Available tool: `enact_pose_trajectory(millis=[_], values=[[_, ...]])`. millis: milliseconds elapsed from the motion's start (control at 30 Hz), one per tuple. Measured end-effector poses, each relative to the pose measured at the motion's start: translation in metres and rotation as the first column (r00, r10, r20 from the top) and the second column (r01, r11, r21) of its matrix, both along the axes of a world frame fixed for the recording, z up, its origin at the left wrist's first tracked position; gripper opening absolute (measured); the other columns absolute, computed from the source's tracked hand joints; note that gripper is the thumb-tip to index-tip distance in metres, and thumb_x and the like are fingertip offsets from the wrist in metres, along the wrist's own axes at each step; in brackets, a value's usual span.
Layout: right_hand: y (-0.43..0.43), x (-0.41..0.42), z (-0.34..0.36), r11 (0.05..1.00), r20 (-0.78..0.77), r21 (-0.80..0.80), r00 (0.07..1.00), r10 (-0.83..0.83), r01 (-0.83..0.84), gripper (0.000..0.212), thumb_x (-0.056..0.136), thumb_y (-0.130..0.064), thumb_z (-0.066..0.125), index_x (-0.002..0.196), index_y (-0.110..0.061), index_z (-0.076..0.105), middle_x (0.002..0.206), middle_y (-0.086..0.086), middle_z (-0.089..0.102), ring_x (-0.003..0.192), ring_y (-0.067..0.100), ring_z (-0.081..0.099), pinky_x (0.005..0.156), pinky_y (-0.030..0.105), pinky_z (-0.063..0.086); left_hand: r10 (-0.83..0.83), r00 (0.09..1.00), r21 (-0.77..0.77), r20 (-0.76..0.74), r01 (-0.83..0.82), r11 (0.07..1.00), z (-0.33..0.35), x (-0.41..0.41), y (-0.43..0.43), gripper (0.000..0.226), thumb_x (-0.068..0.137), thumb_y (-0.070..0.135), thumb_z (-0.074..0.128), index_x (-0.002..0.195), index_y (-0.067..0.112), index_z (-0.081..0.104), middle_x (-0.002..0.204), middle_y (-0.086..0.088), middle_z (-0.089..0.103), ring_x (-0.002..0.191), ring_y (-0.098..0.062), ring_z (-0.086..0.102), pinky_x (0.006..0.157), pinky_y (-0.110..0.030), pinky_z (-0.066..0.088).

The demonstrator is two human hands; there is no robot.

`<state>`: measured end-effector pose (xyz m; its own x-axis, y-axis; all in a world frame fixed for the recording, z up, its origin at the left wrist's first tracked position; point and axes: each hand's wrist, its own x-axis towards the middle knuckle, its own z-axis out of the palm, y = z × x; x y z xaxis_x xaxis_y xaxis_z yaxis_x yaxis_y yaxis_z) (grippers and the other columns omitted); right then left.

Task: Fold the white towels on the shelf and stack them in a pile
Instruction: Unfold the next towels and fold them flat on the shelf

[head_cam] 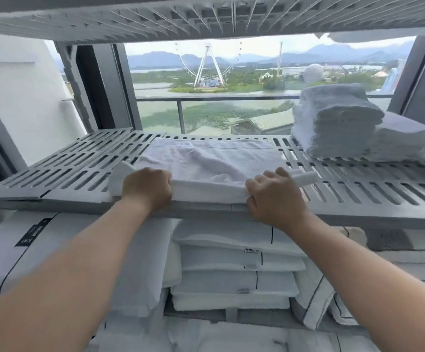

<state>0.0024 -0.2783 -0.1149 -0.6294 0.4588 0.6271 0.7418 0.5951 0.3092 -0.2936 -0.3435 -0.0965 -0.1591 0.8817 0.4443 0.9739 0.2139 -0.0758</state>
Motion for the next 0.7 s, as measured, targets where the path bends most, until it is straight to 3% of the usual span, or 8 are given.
enact_pose_trajectory(millis=[133, 233, 367, 467, 533, 600, 700], values=[[-0.021, 0.003, -0.016, 0.994, -0.028, -0.097, 0.998, -0.054, 0.051, 0.02, 0.08, -0.026, 0.045, 0.076, -0.014, 0.061, 0.067, 0.004, 0.061, 0.062, 0.028, 0.062, 0.057, 0.033, 0.049, 0.047, 0.999, 0.021, -0.016, -0.046, 0.999, -0.022, 0.01, -0.023, 0.01, 0.084, 0.018, 0.046, 0.077, 0.019, 0.053, 0.081, -0.011, 0.067, 0.074, -0.034, 0.061, 0.06, -0.033, 0.036], [-0.033, 0.004, -0.014, 0.987, -0.051, -0.138, 0.994, -0.095, 0.087, 0.009, 0.077, -0.022, 0.06, 0.073, -0.014, 0.061, 0.069, 0.005, 0.06, 0.063, 0.029, 0.062, 0.048, 0.029, 0.045, -0.021, 1.0, 0.097, -0.018, 0.023, 0.995, -0.026, 0.007, -0.034, 0.026, 0.089, 0.034, 0.037, 0.082, 0.021, 0.059, 0.082, -0.01, 0.068, 0.073, -0.032, 0.06, 0.063, -0.034, 0.036], [-0.044, 0.002, -0.01, 0.983, -0.104, -0.175, 0.991, -0.081, 0.062, 0.033, 0.087, -0.036, 0.044, 0.07, -0.013, 0.062, 0.07, 0.004, 0.06, 0.066, 0.028, 0.059, 0.053, 0.03, 0.041, -0.053, 0.997, 0.089, 0.056, 0.048, 0.995, -0.02, 0.005, -0.036, 0.069, 0.1, 0.063, 0.013, 0.065, 0.02, 0.054, 0.067, 0.001, 0.06, 0.063, -0.023, 0.056, 0.057, -0.03, 0.033], [-0.046, -0.008, 0.001, 0.981, -0.178, -0.156, 0.973, -0.146, 0.118, 0.052, 0.098, -0.044, 0.032, 0.062, -0.017, 0.059, 0.06, 0.003, 0.059, 0.055, 0.026, 0.056, 0.053, 0.029, 0.037, -0.019, 0.982, 0.058, 0.188, 0.008, 0.998, -0.006, 0.001, -0.024, 0.084, 0.098, 0.069, 0.009, 0.061, 0.018, 0.065, 0.066, 0.0, 0.061, 0.063, -0.02, 0.058, 0.06, -0.031, 0.044], [-0.04, -0.02, 0.011, 0.978, -0.273, -0.168, 0.947, -0.17, 0.127, 0.044, 0.099, -0.034, 0.039, 0.068, -0.014, 0.063, 0.064, 0.005, 0.062, 0.061, 0.029, 0.059, 0.057, 0.031, 0.037, -0.055, 0.968, 0.124, 0.247, 0.025, 0.992, 0.0, -0.001, -0.015, 0.08, 0.1, 0.066, 0.017, 0.061, 0.016, 0.065, 0.068, -0.001, 0.061, 0.063, -0.022, 0.06, 0.062, -0.032, 0.048], [-0.029, -0.033, 0.018, 0.96, -0.314, -0.256, 0.929, -0.195, 0.114, 0.031, 0.098, -0.024, 0.044, 0.084, -0.01, 0.068, 0.08, 0.008, 0.066, 0.078, 0.03, 0.06, 0.068, 0.034, 0.041, -0.102, 0.962, 0.209, 0.254, 0.048, 0.977, 0.002, 0.001, -0.008, 0.063, 0.101, 0.055, 0.033, 0.065, 0.013, 0.064, 0.075, -0.004, 0.061, 0.068, -0.025, 0.06, 0.06, -0.032, 0.046], [-0.011, -0.048, 0.015, 0.888, -0.25, -0.44, 0.932, -0.262, 0.132, 0.029, 0.1, -0.022, 0.04, 0.109, -0.014, 0.067, 0.105, 0.01, 0.067, 0.101, 0.031, 0.058, 0.087, 0.039, 0.045, -0.106, 0.969, 0.187, 0.221, 0.065, 0.98, 0.0, 0.002, 0.005, 0.036, 0.1, 0.039, 0.045, 0.096, 0.013, 0.07, 0.098, -0.009, 0.065, 0.084, -0.03, 0.061, 0.071, -0.038, 0.052]])
